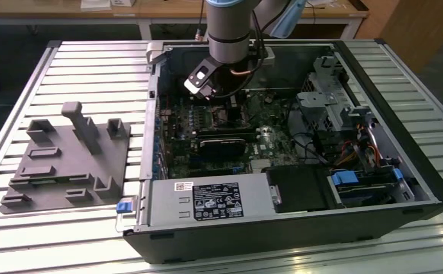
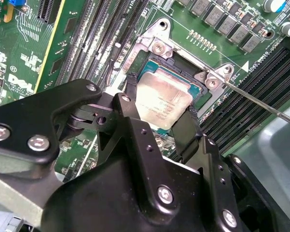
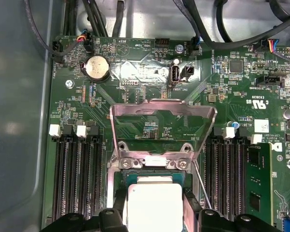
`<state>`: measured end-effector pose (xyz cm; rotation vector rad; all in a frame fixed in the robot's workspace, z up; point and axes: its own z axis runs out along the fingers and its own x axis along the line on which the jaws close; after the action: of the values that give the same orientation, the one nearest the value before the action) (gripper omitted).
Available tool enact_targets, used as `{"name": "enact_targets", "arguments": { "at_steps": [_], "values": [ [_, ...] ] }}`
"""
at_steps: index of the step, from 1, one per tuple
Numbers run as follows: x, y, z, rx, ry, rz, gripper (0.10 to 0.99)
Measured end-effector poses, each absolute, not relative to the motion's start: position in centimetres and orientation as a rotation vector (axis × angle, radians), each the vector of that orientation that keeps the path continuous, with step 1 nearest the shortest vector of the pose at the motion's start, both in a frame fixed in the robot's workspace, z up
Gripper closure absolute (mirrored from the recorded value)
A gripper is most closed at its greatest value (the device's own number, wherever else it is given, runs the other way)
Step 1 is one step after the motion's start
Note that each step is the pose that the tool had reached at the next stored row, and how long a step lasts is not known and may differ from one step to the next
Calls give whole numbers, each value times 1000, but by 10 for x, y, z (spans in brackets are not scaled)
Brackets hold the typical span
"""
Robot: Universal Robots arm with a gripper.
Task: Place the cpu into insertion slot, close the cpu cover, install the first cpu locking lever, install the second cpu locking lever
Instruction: 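Place the cpu into insertion slot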
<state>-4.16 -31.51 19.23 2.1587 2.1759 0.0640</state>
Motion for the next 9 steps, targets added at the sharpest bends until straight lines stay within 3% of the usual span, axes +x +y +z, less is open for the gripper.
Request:
{"name": "enact_targets", "arguments": {
  "at_steps": [6,7,9],
  "values": [
    [-41,-315,192,2159,2176,66,533],
    [-41,-315,192,2159,2176,65,471],
    [-42,-315,192,2159,2176,64,471]
  ]
}}
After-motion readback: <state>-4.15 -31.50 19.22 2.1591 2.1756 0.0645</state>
